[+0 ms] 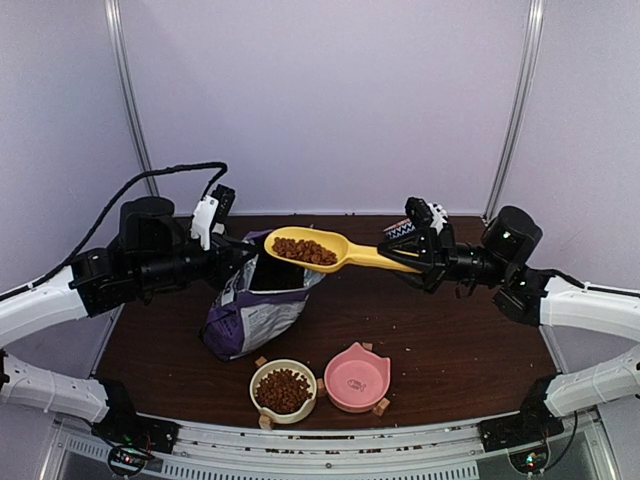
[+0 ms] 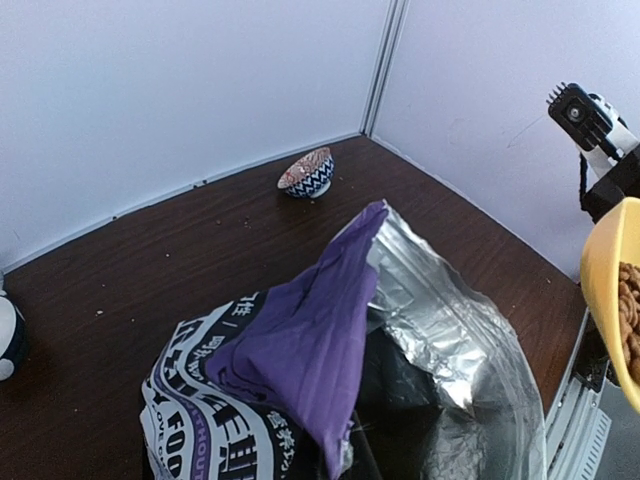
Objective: Serve the pet food
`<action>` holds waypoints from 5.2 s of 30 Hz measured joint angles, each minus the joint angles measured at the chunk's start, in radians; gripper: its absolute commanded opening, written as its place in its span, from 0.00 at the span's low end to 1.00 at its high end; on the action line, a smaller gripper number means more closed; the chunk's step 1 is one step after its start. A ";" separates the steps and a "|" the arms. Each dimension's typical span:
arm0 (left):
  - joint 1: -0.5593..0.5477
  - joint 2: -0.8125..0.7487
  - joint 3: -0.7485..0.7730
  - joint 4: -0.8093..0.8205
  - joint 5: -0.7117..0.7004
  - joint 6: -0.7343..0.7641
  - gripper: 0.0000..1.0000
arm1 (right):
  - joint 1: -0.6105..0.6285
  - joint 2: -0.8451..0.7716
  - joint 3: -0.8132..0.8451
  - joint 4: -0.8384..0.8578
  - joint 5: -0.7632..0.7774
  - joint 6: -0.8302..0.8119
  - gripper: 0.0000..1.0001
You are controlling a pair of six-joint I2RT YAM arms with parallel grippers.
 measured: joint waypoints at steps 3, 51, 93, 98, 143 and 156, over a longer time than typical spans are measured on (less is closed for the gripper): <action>0.037 -0.012 0.000 -0.009 0.046 0.004 0.00 | -0.004 -0.031 -0.001 -0.042 0.005 -0.020 0.15; 0.370 -0.004 0.080 -0.177 0.399 0.269 0.00 | -0.069 -0.557 -0.299 -0.967 0.089 -0.399 0.14; 0.371 -0.005 0.080 -0.183 0.433 0.272 0.00 | -0.069 -0.243 0.340 -1.711 0.204 -0.781 0.15; 0.371 -0.005 0.080 -0.183 0.434 0.271 0.00 | -0.069 -0.188 0.424 -1.790 0.219 -0.832 0.15; 0.155 0.085 0.058 -0.097 0.555 0.263 0.00 | 0.214 0.231 0.857 -1.498 0.459 -0.892 0.17; 0.022 0.261 0.146 -0.038 0.469 0.213 0.00 | 0.379 0.760 1.073 -1.531 1.081 -0.889 0.14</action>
